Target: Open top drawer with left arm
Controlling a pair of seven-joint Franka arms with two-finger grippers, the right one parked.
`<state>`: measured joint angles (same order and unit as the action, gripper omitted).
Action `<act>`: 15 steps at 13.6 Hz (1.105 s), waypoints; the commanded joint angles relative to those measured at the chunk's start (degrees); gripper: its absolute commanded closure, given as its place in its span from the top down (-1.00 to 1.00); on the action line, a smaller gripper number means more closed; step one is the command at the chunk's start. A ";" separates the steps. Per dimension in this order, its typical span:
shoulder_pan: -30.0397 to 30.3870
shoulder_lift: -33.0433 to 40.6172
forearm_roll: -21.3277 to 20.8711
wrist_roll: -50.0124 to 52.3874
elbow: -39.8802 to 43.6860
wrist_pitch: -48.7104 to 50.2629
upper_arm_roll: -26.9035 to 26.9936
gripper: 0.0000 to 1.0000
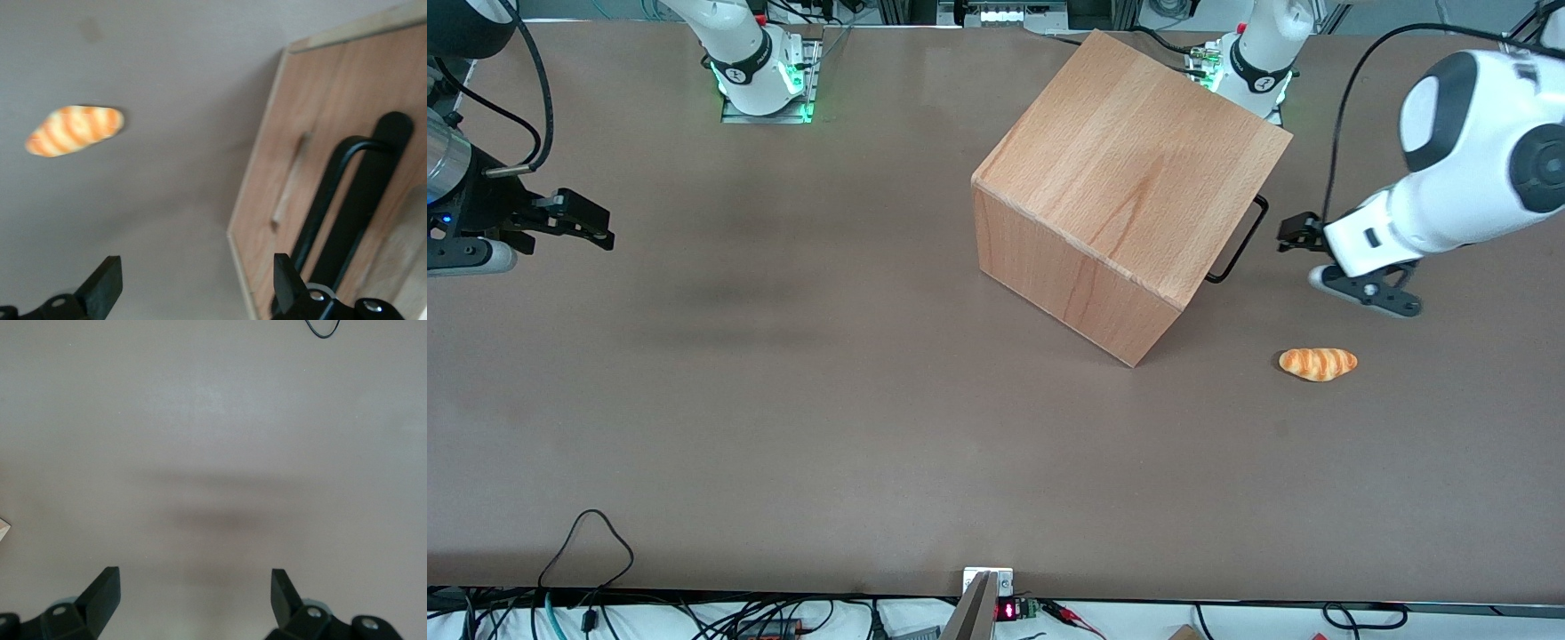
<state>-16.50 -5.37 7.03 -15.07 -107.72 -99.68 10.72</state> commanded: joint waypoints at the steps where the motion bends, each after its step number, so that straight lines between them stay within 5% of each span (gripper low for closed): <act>1: -0.11 -0.60 4.12 -3.21 -2.14 -1.30 0.18 1.00; 15: -0.90 -3.86 7.12 -8.74 -3.28 -4.72 -0.52 1.00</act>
<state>-17.27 -8.61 12.62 -21.09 -110.39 -102.61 9.95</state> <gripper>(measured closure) 0.000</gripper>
